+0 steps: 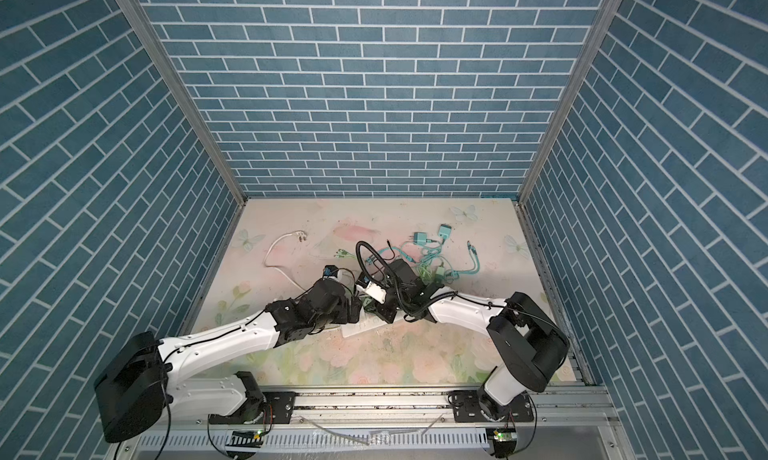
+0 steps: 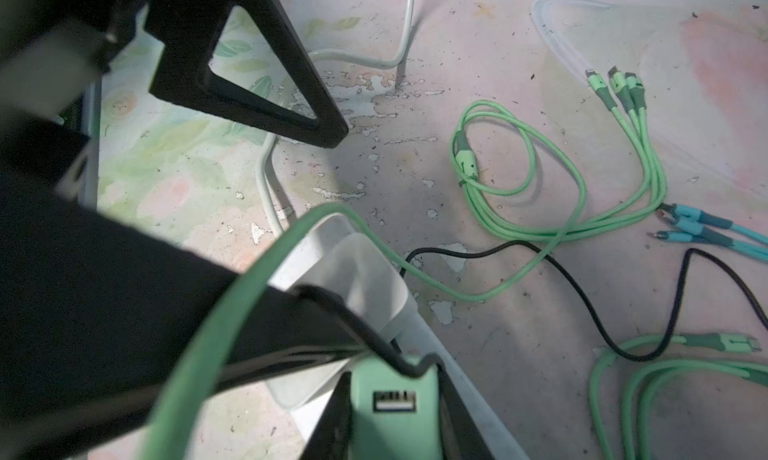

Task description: Insert the plug

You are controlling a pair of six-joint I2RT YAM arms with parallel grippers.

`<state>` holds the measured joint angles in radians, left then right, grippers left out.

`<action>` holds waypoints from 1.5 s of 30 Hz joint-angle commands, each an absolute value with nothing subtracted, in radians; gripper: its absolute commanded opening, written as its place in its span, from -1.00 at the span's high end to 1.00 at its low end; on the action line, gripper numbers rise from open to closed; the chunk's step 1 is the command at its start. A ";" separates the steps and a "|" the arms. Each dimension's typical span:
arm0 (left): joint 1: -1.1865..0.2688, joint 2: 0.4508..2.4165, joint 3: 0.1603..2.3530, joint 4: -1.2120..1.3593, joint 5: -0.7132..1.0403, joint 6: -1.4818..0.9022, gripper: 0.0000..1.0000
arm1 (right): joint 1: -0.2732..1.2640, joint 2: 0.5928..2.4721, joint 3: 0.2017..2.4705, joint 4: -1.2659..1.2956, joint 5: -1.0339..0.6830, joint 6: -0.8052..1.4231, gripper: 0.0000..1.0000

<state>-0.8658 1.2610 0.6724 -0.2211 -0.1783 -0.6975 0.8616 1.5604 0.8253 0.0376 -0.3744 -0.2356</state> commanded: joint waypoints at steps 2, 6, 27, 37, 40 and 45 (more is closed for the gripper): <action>-0.860 1.308 0.650 -0.342 -0.157 -0.647 -0.99 | 0.865 1.557 0.839 -0.026 -0.374 -0.320 1.00; -0.860 1.316 0.648 -0.334 -0.149 -0.649 -0.99 | 0.864 1.539 0.840 -0.089 -0.382 -0.340 1.00; -0.861 1.329 0.586 -0.343 -0.163 -0.725 -0.99 | 0.865 1.554 0.800 -0.029 -0.344 -0.313 1.00; -0.861 1.324 0.546 -0.363 -0.184 -0.757 -0.99 | 0.864 1.528 0.779 -0.002 -0.321 -0.299 1.00; -0.860 1.327 0.543 -0.367 -0.189 -0.760 -0.99 | 0.864 1.528 0.778 0.005 -0.322 -0.293 1.00; -0.861 1.277 0.544 -0.325 -0.172 -0.715 -0.99 | 0.863 1.522 0.781 0.006 -0.326 -0.293 1.00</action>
